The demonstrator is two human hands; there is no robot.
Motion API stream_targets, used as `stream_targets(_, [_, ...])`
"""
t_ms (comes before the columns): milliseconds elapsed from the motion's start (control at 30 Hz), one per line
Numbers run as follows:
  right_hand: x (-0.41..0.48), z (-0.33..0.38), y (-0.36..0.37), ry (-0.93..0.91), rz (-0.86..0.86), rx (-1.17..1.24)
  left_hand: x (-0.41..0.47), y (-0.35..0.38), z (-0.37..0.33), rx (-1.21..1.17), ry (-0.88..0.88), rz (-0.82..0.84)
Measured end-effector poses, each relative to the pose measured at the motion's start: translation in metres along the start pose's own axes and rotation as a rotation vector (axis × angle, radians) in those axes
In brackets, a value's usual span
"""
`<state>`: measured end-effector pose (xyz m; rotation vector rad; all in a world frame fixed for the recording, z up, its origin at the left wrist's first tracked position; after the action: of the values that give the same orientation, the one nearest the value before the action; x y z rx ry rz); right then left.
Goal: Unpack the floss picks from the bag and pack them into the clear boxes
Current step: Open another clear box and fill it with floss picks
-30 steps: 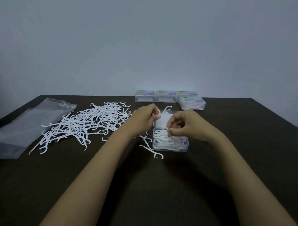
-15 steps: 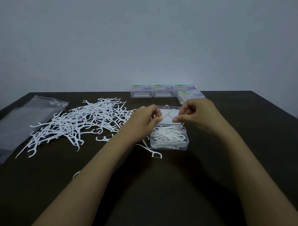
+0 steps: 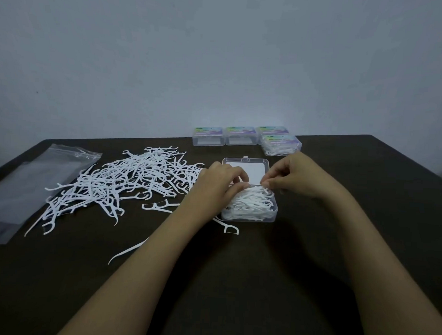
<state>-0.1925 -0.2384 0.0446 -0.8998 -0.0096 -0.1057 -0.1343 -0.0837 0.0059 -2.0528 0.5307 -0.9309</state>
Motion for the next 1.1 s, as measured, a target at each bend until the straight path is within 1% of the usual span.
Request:
stream_targets(100, [0.001,-0.003,-0.001,0.012,0.012,0.0,-0.002,-0.007,0.006,-0.072,-0.038,-0.042])
stream_targets(167, [0.001,-0.003,-0.001,0.029,0.011,0.003,-0.002,-0.011,0.008,-0.076,-0.057,-0.031])
stream_targets(267, [0.001,-0.002,0.002,0.024,0.033,0.015,-0.002,-0.019,0.013,-0.053,-0.072,0.046])
stream_targets(400, [0.001,-0.001,0.004,0.007,0.016,0.007,-0.005,-0.033,0.017,-0.154,-0.106,0.091])
stream_targets(467, [0.001,0.0,0.005,0.002,-0.001,-0.013,-0.007,-0.034,0.015,-0.189,-0.131,0.141])
stream_targets(567, [0.001,0.002,0.005,-0.004,-0.04,-0.047,-0.007,-0.031,0.008,-0.097,-0.14,0.237])
stream_targets(633, [0.0,0.002,0.002,0.006,-0.054,-0.062,-0.007,-0.03,0.005,-0.043,-0.13,0.263])
stream_targets(800, [-0.001,-0.002,0.001,0.061,-0.002,-0.096,-0.005,-0.031,0.001,-0.07,-0.134,0.294])
stream_targets(933, [-0.002,-0.002,0.002,0.066,0.014,-0.087,-0.005,-0.034,0.008,-0.12,-0.161,0.272])
stream_targets(1100, [-0.002,0.0,0.001,0.052,0.001,-0.066,-0.005,-0.037,0.015,-0.091,-0.15,0.135])
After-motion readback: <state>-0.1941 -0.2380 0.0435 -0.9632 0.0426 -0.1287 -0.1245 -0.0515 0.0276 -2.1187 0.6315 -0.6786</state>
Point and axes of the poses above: each hand's wrist, its own x-axis towards the middle knuckle, its own y-axis out of the palm, z = x × y, the point moved 2 cm from there along x, towards the middle knuckle, and after that the axes turned 3 degrees about -x, right-handed, at the moved point
